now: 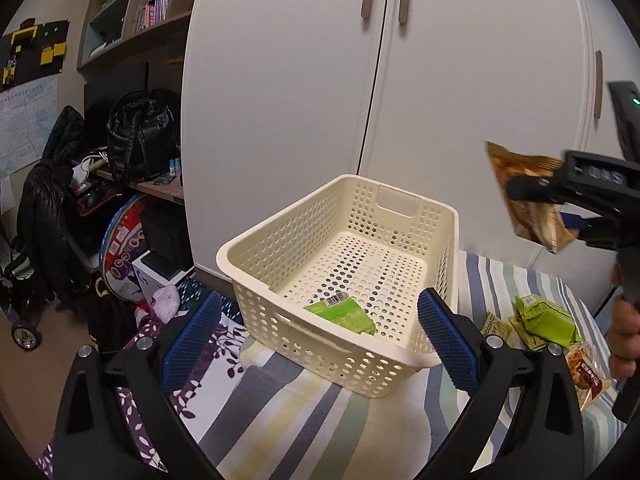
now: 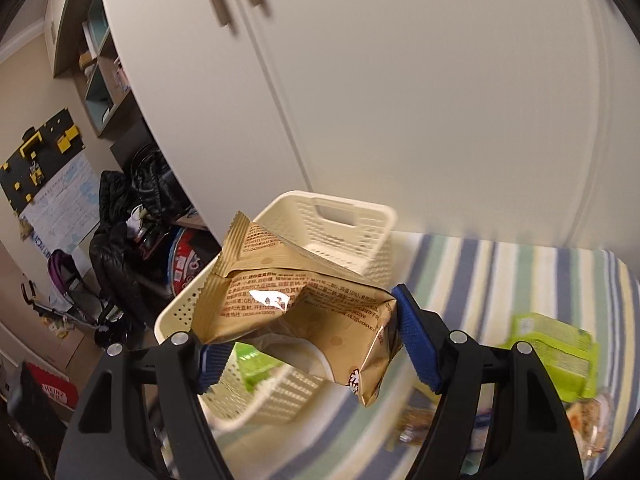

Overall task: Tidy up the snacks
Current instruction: 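Carry the green pack with the left tool and tan bag with the right tool into the basket, release, then move both tools back from the basket toward the snack pile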

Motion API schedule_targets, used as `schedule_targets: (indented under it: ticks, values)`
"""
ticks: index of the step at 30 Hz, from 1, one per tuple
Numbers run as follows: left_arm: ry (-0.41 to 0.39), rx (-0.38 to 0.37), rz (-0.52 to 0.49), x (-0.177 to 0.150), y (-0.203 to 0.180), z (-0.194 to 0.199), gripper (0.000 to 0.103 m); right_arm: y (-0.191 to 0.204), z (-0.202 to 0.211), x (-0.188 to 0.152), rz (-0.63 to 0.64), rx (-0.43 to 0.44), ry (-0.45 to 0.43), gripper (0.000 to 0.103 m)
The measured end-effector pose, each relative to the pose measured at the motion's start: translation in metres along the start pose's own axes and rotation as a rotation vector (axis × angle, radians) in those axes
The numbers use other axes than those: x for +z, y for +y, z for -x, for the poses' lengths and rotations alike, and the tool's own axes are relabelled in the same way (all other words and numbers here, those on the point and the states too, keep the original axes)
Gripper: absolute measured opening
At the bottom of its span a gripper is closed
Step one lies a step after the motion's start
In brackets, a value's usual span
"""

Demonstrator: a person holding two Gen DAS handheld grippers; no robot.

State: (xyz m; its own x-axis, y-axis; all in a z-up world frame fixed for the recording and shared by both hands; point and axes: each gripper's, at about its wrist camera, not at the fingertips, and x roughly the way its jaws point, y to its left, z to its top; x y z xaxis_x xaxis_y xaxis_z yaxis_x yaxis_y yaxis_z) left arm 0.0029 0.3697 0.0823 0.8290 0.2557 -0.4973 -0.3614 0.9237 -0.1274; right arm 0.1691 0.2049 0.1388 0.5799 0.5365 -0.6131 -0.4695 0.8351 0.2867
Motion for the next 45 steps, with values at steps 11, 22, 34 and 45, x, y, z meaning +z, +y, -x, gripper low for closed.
schedule_targets:
  ticks: [11,22,34,45]
  values:
    - [-0.061,0.03,-0.003,-0.008,0.003,0.004,0.1,0.048,-0.068,0.02,0.042,-0.025,0.052,0.093]
    - [-0.065,0.017,0.01,-0.008,0.009,0.002,0.1,0.039,-0.058,0.004,0.002,-0.051,0.049,0.093]
    - [-0.079,0.03,-0.018,-0.01,0.001,0.006,0.1,0.019,-0.017,-0.014,-0.007,-0.089,0.011,0.093]
    - [-0.096,0.048,-0.052,-0.011,-0.008,0.011,0.1,-0.014,0.027,-0.042,-0.056,-0.13,-0.011,0.094]
